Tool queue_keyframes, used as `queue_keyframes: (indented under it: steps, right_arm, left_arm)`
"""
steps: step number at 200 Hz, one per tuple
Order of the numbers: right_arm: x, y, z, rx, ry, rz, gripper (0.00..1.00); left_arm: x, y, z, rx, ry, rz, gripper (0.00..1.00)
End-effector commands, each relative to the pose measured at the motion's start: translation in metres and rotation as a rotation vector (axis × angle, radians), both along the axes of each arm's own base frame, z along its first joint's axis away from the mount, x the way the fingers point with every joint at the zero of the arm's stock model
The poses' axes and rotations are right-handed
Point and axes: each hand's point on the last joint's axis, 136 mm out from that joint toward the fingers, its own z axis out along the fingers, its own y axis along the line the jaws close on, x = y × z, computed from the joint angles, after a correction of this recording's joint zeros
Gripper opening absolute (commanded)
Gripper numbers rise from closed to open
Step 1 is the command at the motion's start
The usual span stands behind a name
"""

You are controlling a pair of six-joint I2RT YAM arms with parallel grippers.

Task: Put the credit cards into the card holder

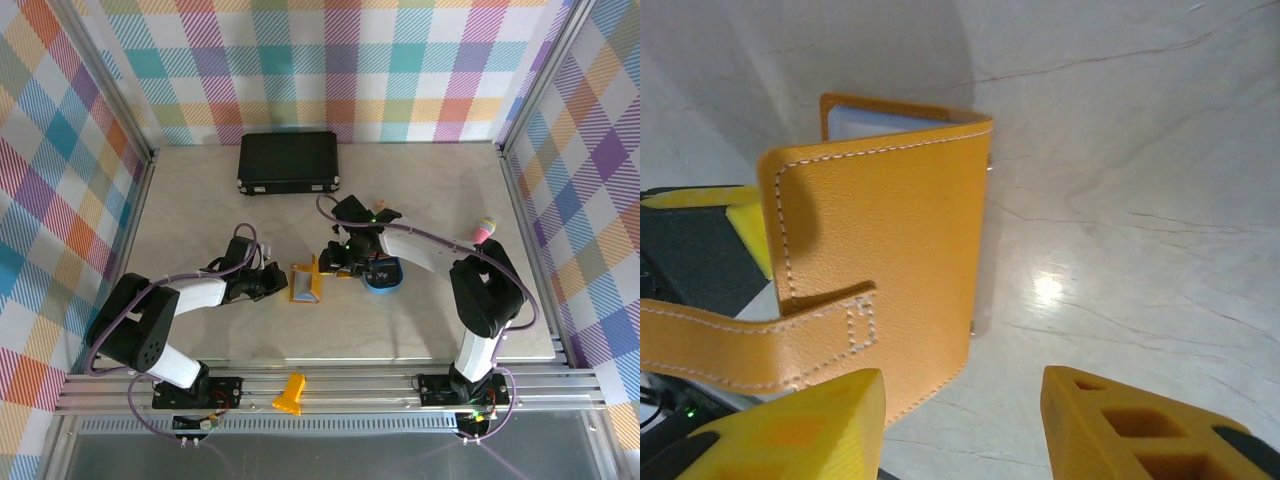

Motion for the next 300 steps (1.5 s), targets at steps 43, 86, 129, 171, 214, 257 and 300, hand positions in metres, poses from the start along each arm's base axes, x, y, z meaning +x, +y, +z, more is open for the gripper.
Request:
queue_keyframes:
  steps: [43, 86, 129, 171, 214, 257, 300]
  right_arm:
    - [-0.009, 0.03, -0.027, 0.118, 0.094, 0.057, 0.45]
    - [-0.006, 0.04, -0.039, 0.16, 0.1, 0.066, 0.46]
    - [-0.003, 0.04, -0.051, 0.155, 0.077, 0.077, 0.5]
    - [-0.006, 0.047, -0.06, 0.213, 0.071, 0.098, 0.5]
    - [-0.007, 0.052, -0.059, 0.277, 0.061, 0.095, 0.5]
    - [-0.003, 0.058, -0.047, 0.351, 0.044, 0.067, 0.47]
    - [0.0, 0.06, -0.032, 0.412, 0.026, 0.037, 0.42]
  left_arm:
    - [-0.001, -0.004, 0.002, -0.004, 0.002, -0.028, 0.03]
    - [-0.002, -0.004, 0.0, -0.007, 0.007, -0.027, 0.03]
    - [-0.003, -0.004, 0.0, -0.01, 0.008, -0.022, 0.03]
    - [-0.003, -0.006, -0.002, -0.015, 0.013, -0.026, 0.03]
    - [-0.004, -0.008, -0.004, -0.019, 0.021, -0.029, 0.03]
    - [-0.004, -0.01, -0.005, -0.017, 0.021, -0.032, 0.03]
    - [-0.003, -0.011, -0.006, -0.016, 0.022, -0.031, 0.03]
